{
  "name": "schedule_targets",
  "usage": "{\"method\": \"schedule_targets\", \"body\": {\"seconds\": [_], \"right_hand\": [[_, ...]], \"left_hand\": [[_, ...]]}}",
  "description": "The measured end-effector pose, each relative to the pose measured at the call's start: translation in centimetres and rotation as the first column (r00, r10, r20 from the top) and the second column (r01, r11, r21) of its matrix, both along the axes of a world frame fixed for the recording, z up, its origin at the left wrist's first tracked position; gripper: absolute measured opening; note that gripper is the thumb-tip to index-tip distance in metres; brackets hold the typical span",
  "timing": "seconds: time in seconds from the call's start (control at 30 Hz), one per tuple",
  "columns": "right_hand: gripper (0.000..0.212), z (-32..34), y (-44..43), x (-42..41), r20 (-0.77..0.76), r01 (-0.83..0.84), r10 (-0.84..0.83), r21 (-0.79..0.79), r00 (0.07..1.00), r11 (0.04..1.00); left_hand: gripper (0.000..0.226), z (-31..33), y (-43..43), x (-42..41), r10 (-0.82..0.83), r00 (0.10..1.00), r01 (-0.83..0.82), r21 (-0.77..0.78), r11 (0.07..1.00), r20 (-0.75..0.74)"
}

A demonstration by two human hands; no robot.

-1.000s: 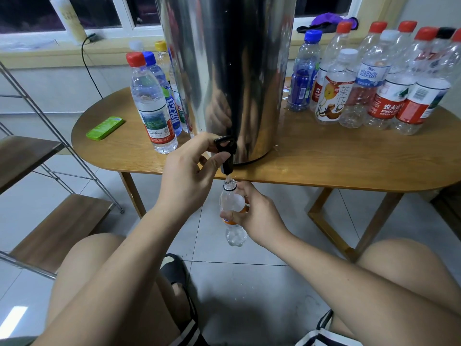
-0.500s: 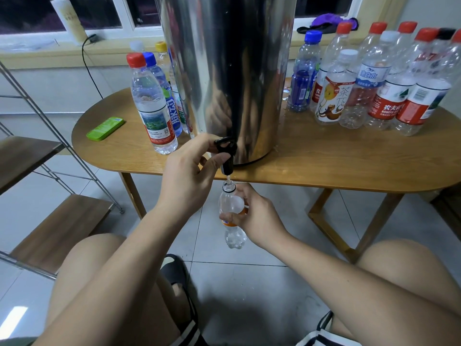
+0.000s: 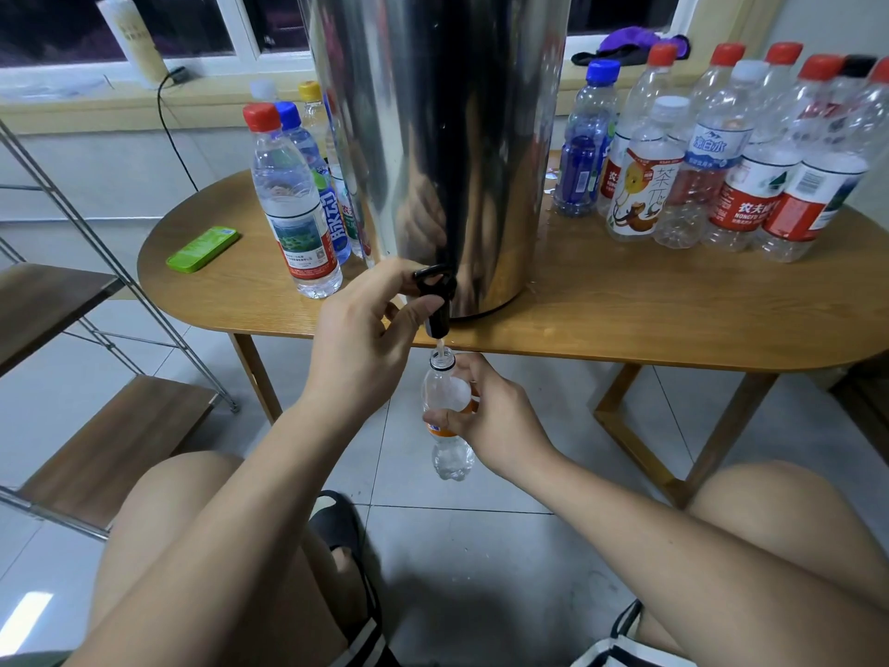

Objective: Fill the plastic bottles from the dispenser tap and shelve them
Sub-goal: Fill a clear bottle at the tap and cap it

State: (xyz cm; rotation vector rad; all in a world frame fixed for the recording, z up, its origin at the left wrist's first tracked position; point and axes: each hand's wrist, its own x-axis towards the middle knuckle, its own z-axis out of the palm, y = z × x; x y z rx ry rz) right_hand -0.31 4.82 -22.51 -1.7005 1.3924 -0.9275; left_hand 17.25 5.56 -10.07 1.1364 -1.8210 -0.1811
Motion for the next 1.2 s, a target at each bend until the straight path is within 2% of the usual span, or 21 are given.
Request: {"method": "schedule_targets", "body": {"seconds": [1.2], "right_hand": [[0.072,-0.84,-0.45,-0.06,-0.005,0.014,-0.014,0.022,1.0,1.0]], "left_hand": [[0.016,-0.02,0.0,-0.01,-0.004,1.0,0.004,0.001,1.0,-0.003]]}}
